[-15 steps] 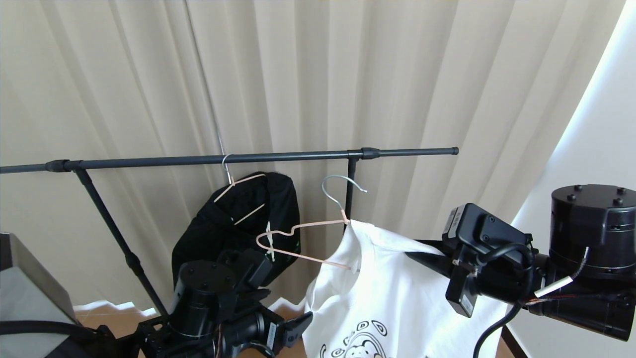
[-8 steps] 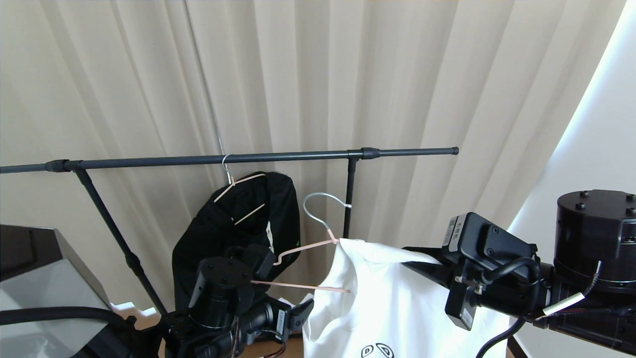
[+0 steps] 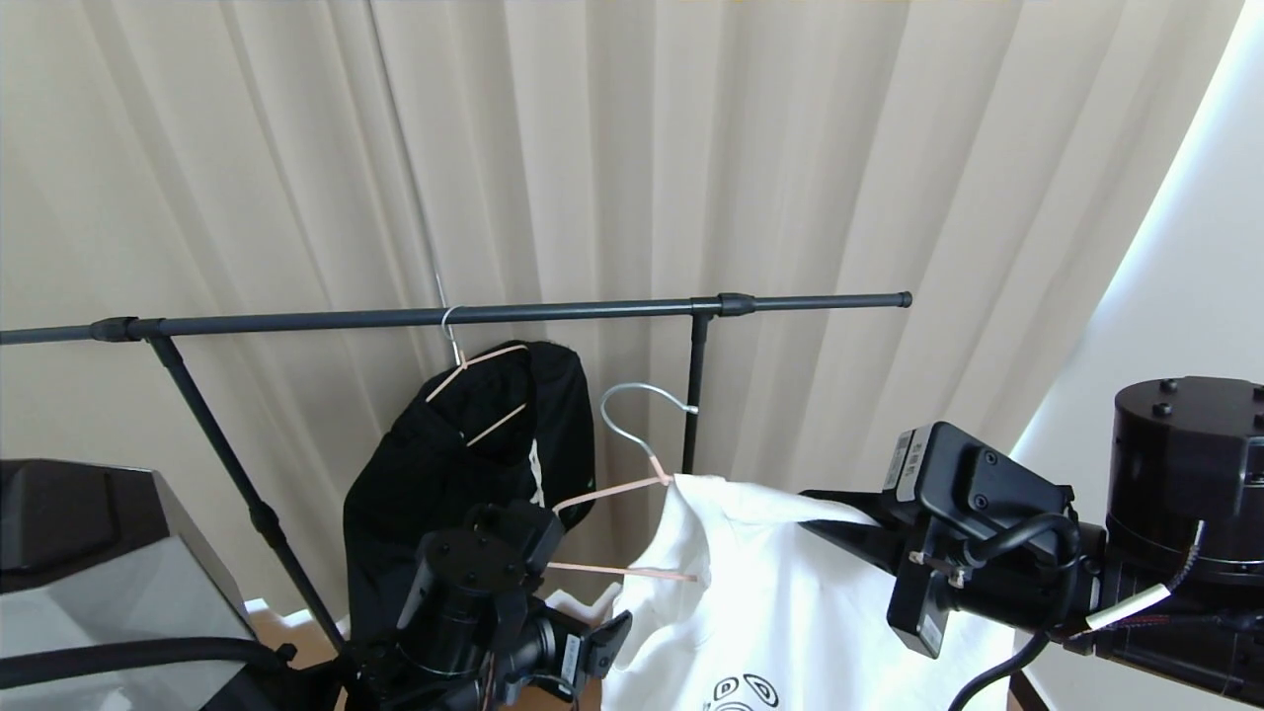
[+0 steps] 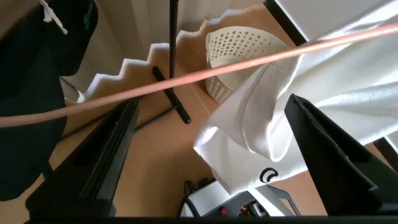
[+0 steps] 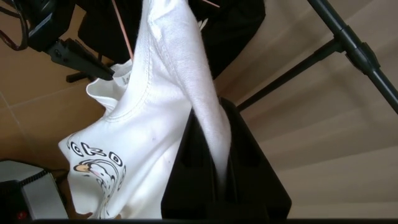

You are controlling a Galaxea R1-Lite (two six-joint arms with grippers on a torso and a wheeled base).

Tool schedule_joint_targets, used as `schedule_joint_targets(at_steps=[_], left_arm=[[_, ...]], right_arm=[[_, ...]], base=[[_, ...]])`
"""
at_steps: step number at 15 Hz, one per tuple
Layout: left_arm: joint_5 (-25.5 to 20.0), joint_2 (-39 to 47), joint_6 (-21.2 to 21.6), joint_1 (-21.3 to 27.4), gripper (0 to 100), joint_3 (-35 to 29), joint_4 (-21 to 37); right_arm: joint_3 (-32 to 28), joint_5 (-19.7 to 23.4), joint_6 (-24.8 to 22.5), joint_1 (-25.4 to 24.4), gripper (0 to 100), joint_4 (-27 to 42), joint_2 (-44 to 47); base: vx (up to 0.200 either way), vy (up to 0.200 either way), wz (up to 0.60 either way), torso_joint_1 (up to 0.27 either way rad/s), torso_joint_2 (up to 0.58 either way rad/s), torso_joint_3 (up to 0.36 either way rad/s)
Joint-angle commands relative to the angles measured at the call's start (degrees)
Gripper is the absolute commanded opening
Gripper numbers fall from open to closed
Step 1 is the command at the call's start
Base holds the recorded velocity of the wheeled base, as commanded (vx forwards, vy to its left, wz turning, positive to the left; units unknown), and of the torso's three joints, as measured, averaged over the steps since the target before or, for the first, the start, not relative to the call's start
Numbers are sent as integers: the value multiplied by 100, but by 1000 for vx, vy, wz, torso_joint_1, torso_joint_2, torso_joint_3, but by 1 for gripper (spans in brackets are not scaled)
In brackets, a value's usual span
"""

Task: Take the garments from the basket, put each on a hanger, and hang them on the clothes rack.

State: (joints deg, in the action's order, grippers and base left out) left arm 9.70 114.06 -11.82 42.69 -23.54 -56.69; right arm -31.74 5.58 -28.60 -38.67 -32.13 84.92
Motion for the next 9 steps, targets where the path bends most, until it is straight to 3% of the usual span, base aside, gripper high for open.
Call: schedule_joint_targets(at_steps=[1,4,9], left_arm=[[225,143,22,178,100,-19,0],[383,293,75,284,100,-19,-88],[875,961,471,310,100,86,-1064]], right_arm=[[2,4,3,0,0,-3,-2],[2,4,3,0,0,-3,-11],[2,4,3,-18,0,-3,-54]], base=[[0,0,0,0,0,0],[0,0,0,0,0,0],[0,0,0,0,0,0]])
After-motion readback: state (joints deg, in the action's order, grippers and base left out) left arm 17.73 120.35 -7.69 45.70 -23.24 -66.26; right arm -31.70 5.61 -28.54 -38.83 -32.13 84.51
